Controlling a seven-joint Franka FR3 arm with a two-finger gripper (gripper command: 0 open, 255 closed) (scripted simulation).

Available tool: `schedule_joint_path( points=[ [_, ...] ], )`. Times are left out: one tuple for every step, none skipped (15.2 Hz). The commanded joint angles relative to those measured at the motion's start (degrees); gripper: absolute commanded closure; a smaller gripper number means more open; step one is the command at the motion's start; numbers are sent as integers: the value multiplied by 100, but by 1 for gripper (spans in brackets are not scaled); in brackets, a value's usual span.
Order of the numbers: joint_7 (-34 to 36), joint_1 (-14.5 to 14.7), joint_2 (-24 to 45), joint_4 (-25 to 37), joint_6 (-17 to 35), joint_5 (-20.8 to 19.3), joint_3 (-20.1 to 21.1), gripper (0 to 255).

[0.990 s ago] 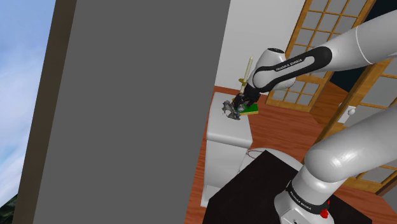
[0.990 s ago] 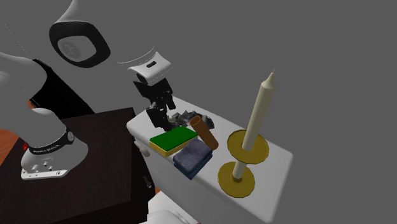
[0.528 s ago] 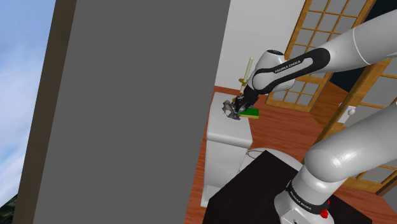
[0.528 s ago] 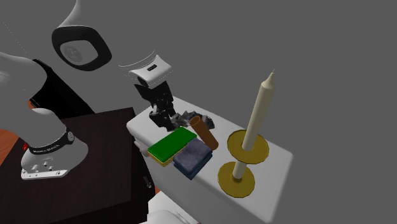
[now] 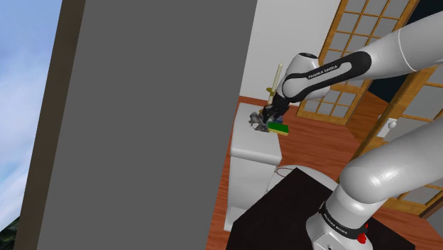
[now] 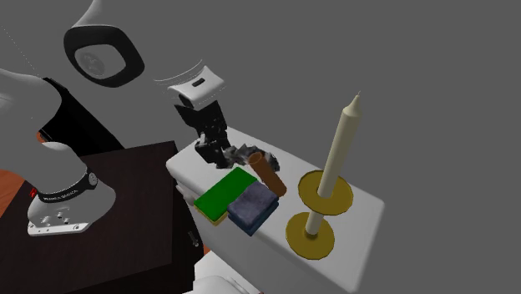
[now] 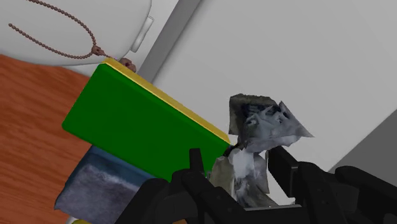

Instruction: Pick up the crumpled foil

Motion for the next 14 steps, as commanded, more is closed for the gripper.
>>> schedule_joint_path(
  points=[
    [-9,-4,-110,73,-185,1,3,255],
    [-9,-4,-159,118,-278,3,8,255],
    [-10,-3,-206,163,-370,5,13,255],
    [-10,-3,-250,210,-462,8,18,255],
    [-11,-2,-293,259,-553,10,22,255],
    [-12,-2,-334,308,-643,13,27,255],
    [-13,-1,-373,359,-733,15,32,255],
    [-13,0,-410,410,-822,18,36,255],
    [-14,1,-446,463,-910,21,41,255],
    [-15,2,-480,518,-998,24,45,255],
    [-16,3,-511,573,-1085,27,50,255],
    [-18,5,-542,629,-1172,30,54,255],
    [-18,5,-547,637,-1185,30,55,255],
    [-18,5,-546,637,-1185,30,55,255]
  ],
)
